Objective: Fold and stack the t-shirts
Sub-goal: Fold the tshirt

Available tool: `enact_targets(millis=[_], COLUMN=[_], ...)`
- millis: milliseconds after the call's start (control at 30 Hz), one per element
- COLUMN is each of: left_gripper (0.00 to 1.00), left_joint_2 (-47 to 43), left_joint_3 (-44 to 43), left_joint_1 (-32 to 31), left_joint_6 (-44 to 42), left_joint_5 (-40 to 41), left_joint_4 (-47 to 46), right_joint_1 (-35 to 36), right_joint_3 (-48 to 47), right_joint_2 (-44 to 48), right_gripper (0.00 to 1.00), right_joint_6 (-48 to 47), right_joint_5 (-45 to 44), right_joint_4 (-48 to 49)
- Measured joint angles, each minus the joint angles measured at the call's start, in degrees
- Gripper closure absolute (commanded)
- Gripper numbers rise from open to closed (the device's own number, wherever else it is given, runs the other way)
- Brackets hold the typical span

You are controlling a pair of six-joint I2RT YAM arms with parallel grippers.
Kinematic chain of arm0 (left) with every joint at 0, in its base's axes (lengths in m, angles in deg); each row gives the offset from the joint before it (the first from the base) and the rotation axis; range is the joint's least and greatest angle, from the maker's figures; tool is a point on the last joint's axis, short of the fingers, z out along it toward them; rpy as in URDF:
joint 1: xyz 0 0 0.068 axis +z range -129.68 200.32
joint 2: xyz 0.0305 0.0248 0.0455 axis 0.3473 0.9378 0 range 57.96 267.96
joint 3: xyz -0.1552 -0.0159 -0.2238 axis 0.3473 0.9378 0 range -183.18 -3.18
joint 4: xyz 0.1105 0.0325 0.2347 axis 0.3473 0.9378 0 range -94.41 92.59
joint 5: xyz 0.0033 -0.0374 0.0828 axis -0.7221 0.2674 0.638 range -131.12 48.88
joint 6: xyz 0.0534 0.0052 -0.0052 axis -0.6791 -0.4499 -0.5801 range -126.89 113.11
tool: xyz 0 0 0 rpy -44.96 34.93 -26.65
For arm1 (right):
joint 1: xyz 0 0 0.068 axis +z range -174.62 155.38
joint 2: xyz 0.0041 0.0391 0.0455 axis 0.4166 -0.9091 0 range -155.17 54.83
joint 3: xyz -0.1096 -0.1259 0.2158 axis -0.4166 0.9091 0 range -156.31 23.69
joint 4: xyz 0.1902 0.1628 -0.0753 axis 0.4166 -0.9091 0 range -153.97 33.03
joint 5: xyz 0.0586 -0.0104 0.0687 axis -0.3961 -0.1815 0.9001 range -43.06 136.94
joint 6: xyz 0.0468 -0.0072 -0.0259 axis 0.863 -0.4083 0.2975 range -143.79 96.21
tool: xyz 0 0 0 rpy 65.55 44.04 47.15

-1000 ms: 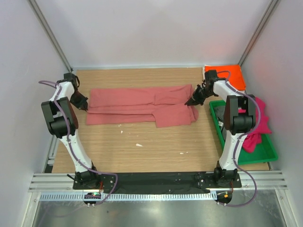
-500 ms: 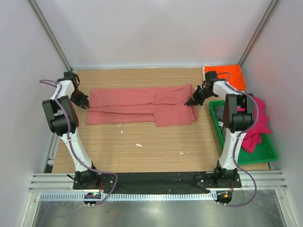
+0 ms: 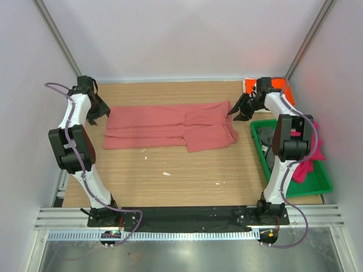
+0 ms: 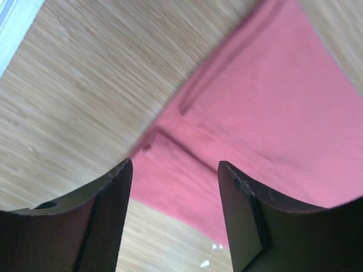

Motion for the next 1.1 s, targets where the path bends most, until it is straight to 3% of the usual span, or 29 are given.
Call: enact_targets(millis=[200,367,600,800,833,967,1100], left_gripper=[0.51,0.56,0.57,0.69,0.69,0.53,0.57], left_joint_2=[-12.2,-11.6,-11.5,-11.5,-11.5,-11.7,-12.6], left_joint_3=[12.3,21.5,24.2,24.0,24.0,24.6,26.5], left_joint_1=[-6.0,-10.0,-9.9,-9.9,-9.9,-11.2,-13.2], left_joint_6=[-0.3,-0.2,-0.7,-0.8,-0.8,0.0,1.0], left_joint_5=[-6.6,-13.6,-15.2,-17.0,-17.9,-21.2,-22.7], left_joint_4=[-6.1,-9.2,-9.5,-9.6,-9.7,-11.6,-13.0], right_joint_1=[4.8,7.3,7.3,7.3,7.3,7.3,7.3], right_joint_3=[12.1,24.9,33.3,34.0,34.0,33.9,33.0], right_joint_2=[14.8,22.7,22.8,21.1,20.7,19.1,17.6], right_gripper=[0.49,0.49,0.5,0.52,0.53,0.55,0.59], right_joint_6=[-4.9,-5.8,-7.3,-7.8,-7.8,-7.8,-7.7], right_joint_5=[-4.6,-4.8,-7.5,-8.1,-8.1,-8.2,-8.1], right_joint_4=[-2.8,-1.9,0.7,6.1,6.7,8.3,9.0])
